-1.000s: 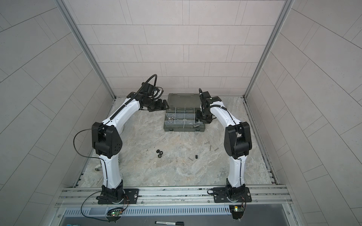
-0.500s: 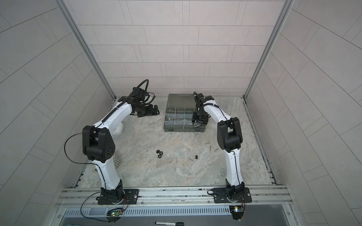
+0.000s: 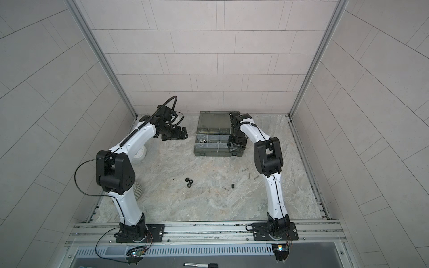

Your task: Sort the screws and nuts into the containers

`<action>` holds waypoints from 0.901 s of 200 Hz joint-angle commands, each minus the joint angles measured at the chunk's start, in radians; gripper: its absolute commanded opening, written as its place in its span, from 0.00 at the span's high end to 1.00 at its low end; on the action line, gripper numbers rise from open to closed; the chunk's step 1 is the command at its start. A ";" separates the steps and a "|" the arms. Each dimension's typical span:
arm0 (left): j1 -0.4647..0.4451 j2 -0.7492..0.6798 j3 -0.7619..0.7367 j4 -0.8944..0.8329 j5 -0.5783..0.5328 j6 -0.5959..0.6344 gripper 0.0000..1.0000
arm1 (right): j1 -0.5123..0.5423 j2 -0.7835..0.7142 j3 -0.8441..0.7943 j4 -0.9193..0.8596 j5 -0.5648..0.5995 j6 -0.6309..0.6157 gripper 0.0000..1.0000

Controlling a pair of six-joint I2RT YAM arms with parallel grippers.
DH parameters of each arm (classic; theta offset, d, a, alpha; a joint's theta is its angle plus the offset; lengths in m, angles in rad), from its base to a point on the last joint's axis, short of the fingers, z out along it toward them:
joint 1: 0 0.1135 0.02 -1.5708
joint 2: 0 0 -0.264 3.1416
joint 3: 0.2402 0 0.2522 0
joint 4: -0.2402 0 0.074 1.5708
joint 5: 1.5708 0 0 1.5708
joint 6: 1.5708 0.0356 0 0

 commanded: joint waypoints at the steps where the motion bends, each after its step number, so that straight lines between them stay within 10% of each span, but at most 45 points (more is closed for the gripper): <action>1: -0.003 -0.024 -0.018 -0.022 -0.006 0.015 0.03 | -0.004 0.030 0.035 -0.014 0.014 0.020 0.34; 131: 0.014 0.006 0.013 -0.036 -0.001 0.016 0.03 | -0.006 0.174 0.129 -0.086 -0.009 0.026 0.35; 180: 0.013 0.018 0.022 -0.041 0.004 0.013 0.03 | -0.006 0.205 0.173 -0.144 -0.001 0.005 0.55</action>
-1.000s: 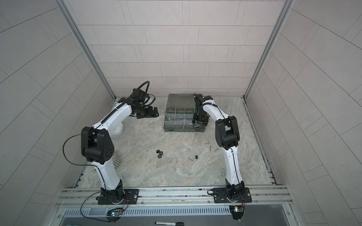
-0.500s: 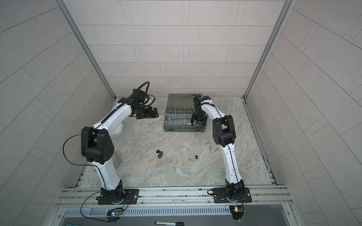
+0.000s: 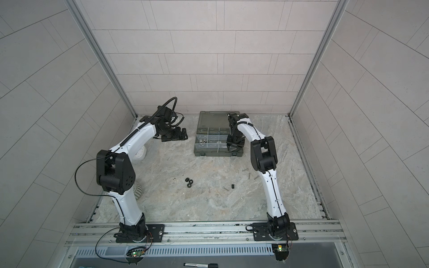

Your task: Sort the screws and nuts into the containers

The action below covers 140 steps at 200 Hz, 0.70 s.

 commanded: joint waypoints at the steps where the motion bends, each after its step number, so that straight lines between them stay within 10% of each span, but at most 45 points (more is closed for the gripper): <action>1: 0.005 0.011 0.024 -0.024 0.004 0.011 0.03 | -0.005 0.062 0.010 -0.055 0.031 0.013 0.55; 43: 0.005 0.017 0.022 -0.022 0.002 0.011 0.03 | -0.008 0.082 0.032 -0.114 0.065 0.004 0.47; 86: 0.005 0.019 0.012 -0.029 0.000 0.022 0.03 | -0.015 0.097 0.040 -0.104 0.044 -0.034 0.18; 140: 0.035 0.024 -0.005 -0.018 0.029 0.007 0.03 | -0.005 0.167 0.141 -0.199 0.127 -0.157 0.19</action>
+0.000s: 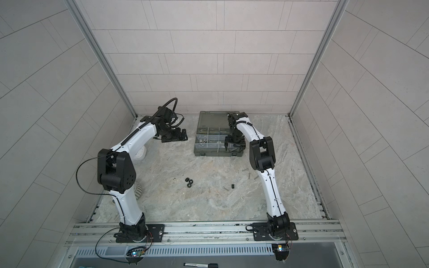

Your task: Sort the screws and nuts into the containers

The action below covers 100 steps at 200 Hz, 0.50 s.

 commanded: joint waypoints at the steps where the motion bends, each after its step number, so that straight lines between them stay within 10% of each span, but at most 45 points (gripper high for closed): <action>1: 0.025 0.009 -0.005 -0.008 0.020 0.000 0.03 | -0.002 0.107 0.042 -0.109 0.108 -0.052 0.19; 100: 0.043 -0.003 -0.016 0.004 0.034 -0.009 0.03 | 0.051 0.158 0.101 -0.085 0.123 -0.203 0.26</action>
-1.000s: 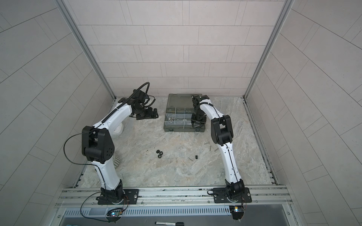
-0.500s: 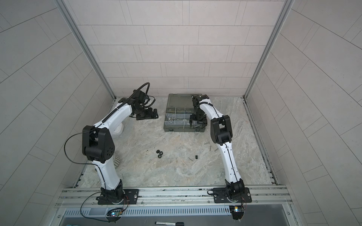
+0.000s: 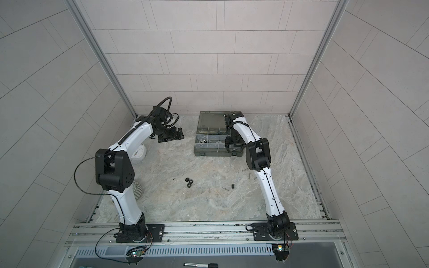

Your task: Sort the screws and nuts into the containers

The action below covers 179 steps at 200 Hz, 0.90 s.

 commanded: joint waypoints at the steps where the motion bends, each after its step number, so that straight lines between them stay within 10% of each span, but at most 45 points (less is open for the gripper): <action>1: 0.000 -0.004 -0.012 -0.001 0.006 -0.001 0.03 | 0.019 0.066 -0.050 0.046 -0.005 -0.074 0.26; 101: 0.000 -0.014 -0.009 -0.015 -0.007 -0.001 0.03 | 0.086 -0.079 -0.379 0.339 -0.117 -0.078 0.33; 179: 0.000 -0.013 -0.009 -0.017 -0.006 -0.004 0.03 | 0.086 -0.125 -0.463 0.409 -0.128 -0.090 0.63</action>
